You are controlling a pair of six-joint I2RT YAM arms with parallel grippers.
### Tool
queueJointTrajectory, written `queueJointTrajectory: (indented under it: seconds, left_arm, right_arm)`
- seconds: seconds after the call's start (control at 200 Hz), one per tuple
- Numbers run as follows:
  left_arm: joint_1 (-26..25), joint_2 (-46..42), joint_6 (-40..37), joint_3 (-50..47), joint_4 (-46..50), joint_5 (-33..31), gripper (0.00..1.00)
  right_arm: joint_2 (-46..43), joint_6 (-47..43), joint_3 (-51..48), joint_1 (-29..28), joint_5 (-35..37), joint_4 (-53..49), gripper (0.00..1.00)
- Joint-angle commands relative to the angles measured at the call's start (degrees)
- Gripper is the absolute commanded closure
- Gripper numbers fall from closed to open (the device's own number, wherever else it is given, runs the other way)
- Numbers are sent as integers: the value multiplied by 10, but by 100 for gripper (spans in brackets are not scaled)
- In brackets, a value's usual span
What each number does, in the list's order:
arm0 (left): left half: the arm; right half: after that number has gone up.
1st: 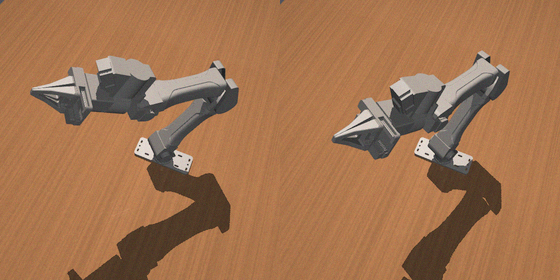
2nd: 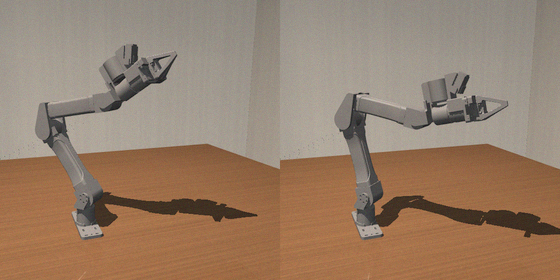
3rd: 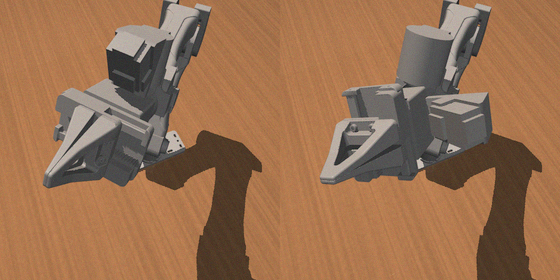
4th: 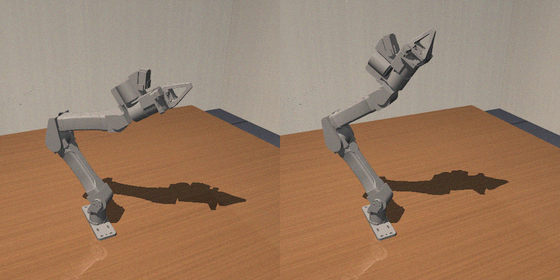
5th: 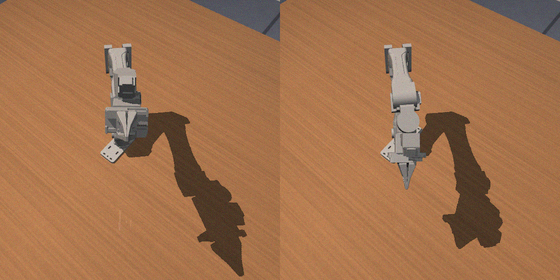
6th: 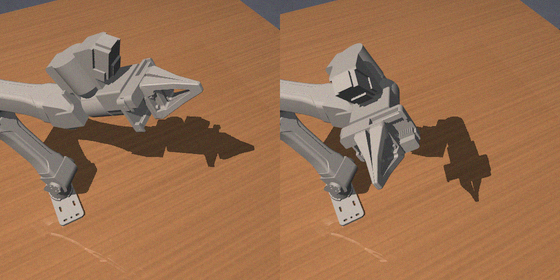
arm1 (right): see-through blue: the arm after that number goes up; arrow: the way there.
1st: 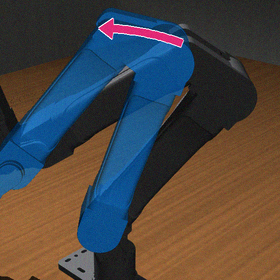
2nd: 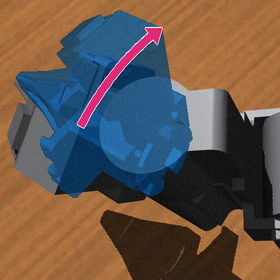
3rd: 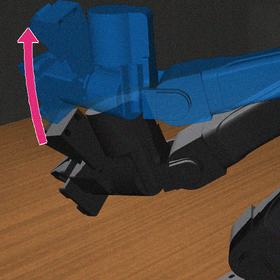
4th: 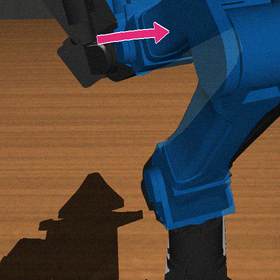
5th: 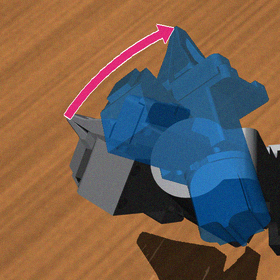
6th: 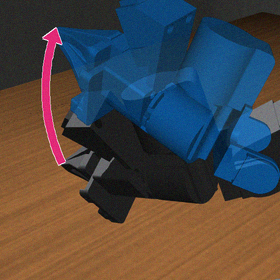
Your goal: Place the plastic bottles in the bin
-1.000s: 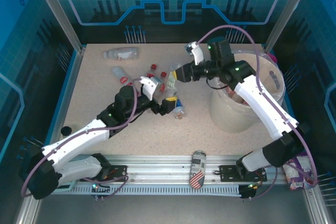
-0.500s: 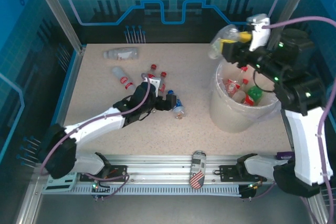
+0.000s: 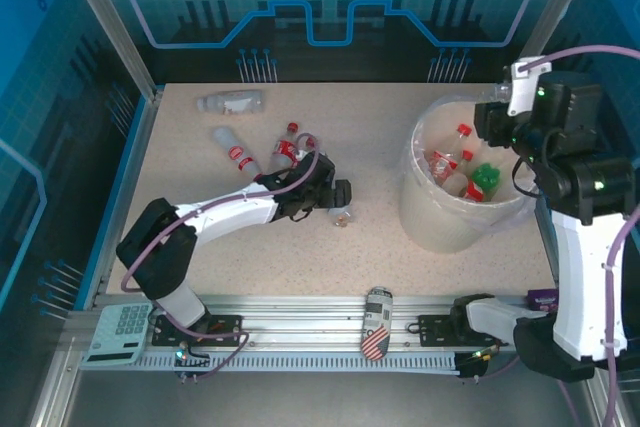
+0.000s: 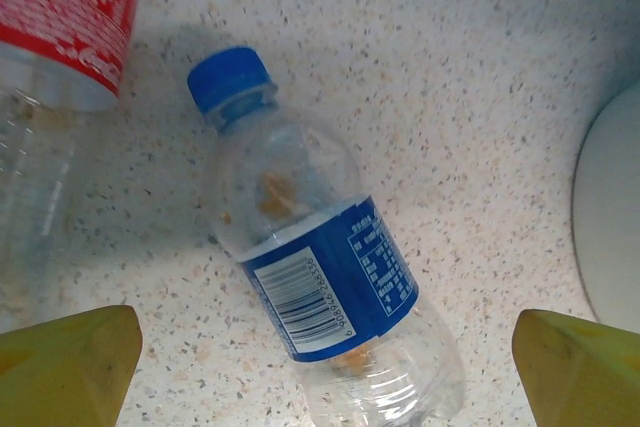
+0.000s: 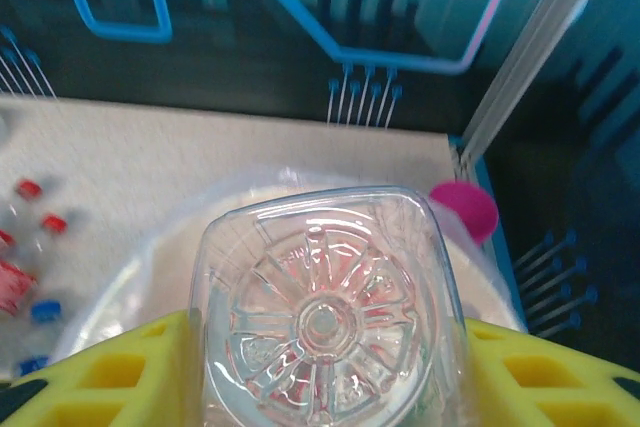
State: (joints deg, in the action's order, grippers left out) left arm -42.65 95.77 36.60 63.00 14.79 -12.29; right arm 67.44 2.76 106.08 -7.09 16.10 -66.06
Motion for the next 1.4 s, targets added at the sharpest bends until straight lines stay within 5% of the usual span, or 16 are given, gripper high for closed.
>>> queueJointTrajectory:
  seconds: [0.0, 0.39, 0.921, 1.131, 1.396]
  left_arm:
    - [-7, 13, 13, 17, 35, -14, 4]
    - [-10, 51, 34, 5, 8, 6, 7]
    - [-10, 70, 39, 4, -10, 7, 11]
    - [-10, 76, 42, -1, -17, 8, 12]
    - [-10, 74, 39, -5, -13, 2, 12]
  right_arm:
    - [-7, 19, -51, 17, -31, -28, 62]
    - [6, 46, -205, 39, -194, 5, 62]
    - [46, 47, -315, 48, -201, 56, 61]
    - [34, 44, -315, 54, -207, 55, 51]
    - [-7, 44, -247, 67, -240, 44, 26]
